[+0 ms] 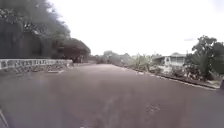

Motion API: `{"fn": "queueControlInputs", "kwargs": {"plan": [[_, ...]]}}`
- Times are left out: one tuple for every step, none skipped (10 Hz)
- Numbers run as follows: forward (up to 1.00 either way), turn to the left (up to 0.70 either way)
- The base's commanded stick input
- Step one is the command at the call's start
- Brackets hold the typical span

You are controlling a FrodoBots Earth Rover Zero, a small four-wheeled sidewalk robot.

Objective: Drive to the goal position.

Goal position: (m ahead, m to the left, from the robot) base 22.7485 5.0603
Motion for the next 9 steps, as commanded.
{"fn": "queueControlInputs", "kwargs": {"plan": [[1.0, 0.0], [1.0, 0.0], [1.0, 0.0], [1.0, 0.0], [1.0, 0.0], [1.0, 0.0], [1.0, 0.0], [1.0, 0.0], [1.0, 0.0]]}}
